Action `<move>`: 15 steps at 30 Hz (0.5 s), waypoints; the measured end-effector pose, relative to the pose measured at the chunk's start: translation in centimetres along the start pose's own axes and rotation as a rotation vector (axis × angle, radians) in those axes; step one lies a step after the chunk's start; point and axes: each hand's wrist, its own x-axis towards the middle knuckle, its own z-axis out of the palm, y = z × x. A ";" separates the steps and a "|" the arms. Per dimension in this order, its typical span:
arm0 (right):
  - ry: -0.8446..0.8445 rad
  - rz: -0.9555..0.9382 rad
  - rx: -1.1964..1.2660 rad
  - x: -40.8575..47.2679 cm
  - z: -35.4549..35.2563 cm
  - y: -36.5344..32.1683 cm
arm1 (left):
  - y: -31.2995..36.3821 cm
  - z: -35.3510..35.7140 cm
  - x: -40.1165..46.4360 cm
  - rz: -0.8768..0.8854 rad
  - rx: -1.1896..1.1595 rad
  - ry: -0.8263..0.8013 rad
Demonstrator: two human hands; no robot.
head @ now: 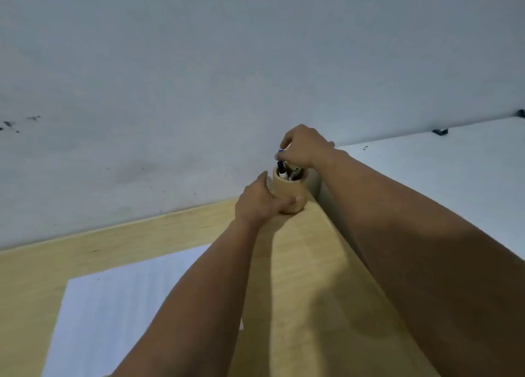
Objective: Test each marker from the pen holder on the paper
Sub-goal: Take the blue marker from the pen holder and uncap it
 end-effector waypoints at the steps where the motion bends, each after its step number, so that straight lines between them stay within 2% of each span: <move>1: -0.021 0.017 0.020 0.4 0.2 0.2 | -0.1 0.2 0.2 0.012 -0.018 0.015; 5: -0.011 0.077 0.011 1.0 1.1 0.5 | -0.5 1.1 0.4 0.039 -0.051 0.062; 11: -0.002 0.087 0.145 0.8 1.0 0.5 | -0.6 1.2 0.3 0.058 -0.013 0.068; 15: 0.139 0.085 0.306 -0.1 -1.5 0.0 | 0.1 0.8 -0.1 0.047 -0.025 0.023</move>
